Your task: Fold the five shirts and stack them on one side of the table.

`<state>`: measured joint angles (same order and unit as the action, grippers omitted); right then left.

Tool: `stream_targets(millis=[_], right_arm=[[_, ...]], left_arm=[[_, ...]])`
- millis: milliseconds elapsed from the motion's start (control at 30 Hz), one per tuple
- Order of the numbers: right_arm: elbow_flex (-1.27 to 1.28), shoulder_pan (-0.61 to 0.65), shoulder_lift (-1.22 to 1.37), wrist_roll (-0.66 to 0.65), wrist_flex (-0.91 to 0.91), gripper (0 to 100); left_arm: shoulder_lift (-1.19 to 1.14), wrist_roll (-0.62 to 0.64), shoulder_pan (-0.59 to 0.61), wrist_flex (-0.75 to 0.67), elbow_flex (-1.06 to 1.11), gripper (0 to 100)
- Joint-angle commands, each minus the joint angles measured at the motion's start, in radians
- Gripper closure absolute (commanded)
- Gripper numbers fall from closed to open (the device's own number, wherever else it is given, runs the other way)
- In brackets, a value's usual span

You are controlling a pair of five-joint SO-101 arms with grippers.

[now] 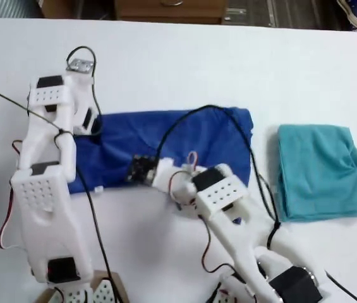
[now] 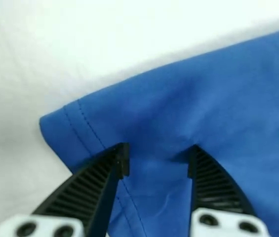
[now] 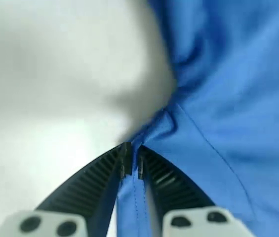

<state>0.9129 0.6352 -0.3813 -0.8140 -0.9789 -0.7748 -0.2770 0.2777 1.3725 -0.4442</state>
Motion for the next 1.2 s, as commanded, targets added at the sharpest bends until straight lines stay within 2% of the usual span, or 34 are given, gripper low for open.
stream_targets(millis=[0,300,467,700,967,1167], right_arm=[[0.008,0.048,-0.041,0.009,-0.008,96.1],[0.011,0.025,-0.041,0.009,-0.007,94.6],[0.003,-0.102,-0.048,0.002,-0.008,79.1],[-0.077,-0.249,-0.05,0.0,-0.039,78.9],[-0.158,-0.136,-0.05,0.008,-0.171,78.9],[-0.144,-0.166,-0.031,0.009,-0.051,79.0]], left_arm=[[-0.009,0.006,-0.012,-0.04,-0.018,79],[-0.009,0.006,-0.012,-0.04,-0.018,79],[-0.009,0.006,-0.012,-0.04,-0.018,79],[-0.009,0.006,-0.012,-0.04,-0.018,79],[-0.011,0.006,-0.012,-0.041,-0.018,79],[-0.011,0.006,-0.012,-0.041,-0.018,79]])
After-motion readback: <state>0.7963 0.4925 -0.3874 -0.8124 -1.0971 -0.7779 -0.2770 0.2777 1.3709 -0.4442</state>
